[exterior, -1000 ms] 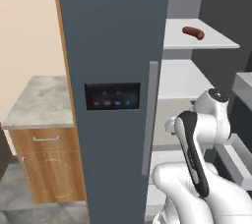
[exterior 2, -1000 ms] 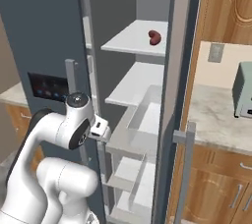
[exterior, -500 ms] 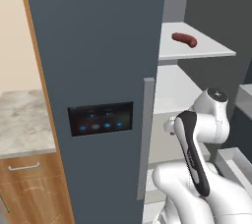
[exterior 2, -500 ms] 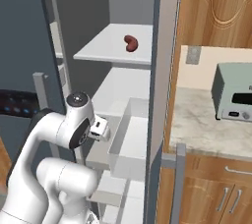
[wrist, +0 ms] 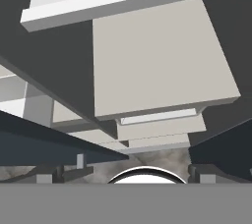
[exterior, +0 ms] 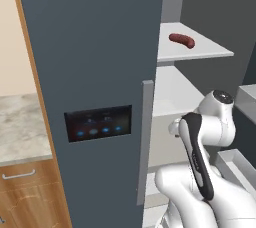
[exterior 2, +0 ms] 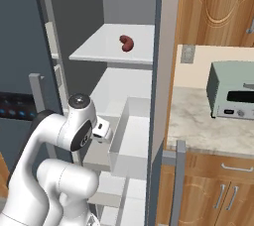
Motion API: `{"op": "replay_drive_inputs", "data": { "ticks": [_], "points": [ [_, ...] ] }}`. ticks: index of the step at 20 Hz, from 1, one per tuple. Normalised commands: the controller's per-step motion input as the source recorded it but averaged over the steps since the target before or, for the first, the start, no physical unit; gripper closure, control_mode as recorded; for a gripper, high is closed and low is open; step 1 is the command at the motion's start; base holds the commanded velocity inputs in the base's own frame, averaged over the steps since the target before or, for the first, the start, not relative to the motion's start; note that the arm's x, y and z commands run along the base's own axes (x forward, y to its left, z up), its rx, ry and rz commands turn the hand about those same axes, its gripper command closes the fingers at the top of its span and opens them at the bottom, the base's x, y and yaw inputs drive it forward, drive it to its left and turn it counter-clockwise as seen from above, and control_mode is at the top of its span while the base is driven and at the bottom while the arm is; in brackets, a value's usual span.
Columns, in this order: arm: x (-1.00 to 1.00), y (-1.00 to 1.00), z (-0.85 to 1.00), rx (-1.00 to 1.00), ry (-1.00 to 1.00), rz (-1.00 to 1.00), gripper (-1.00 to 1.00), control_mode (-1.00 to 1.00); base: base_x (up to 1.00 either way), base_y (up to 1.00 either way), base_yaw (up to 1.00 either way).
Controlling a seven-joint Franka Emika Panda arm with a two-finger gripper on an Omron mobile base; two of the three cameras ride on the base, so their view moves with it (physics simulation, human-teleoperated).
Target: Retrieve the sausage and cheese from the fridge and place them on the cutting board on the counter.
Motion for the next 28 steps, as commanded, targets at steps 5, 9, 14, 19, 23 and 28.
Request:
{"op": "replay_drive_inputs", "data": {
  "ticks": [5, 9, 14, 19, 23, 28],
  "points": [
    [0.0, 0.0, 0.0, 0.0, 0.0, 0.0, -1.0, 1.0, 0.0, 0.0, 0.0],
    [0.0, 0.0, 0.0, 0.0, 0.0, 0.0, -1.0, -1.0, 0.0, 0.0, 0.0],
    [0.0, 0.0, -0.01, 0.0, 0.0, 0.0, -1.0, -1.0, 0.0, 0.0, 0.0],
    [-0.02, 0.04, 0.33, -0.09, -0.36, 0.0, -1.0, -1.0, 0.0, 0.0, 0.0],
    [0.0, -0.02, 0.69, -0.03, -0.34, 0.0, -1.0, -1.0, 0.0, 0.0, 0.0],
    [0.0, 0.0, 0.66, -0.11, -0.23, -0.05, -1.0, -1.0, 0.0, 0.0, 0.0]
  ]
}}
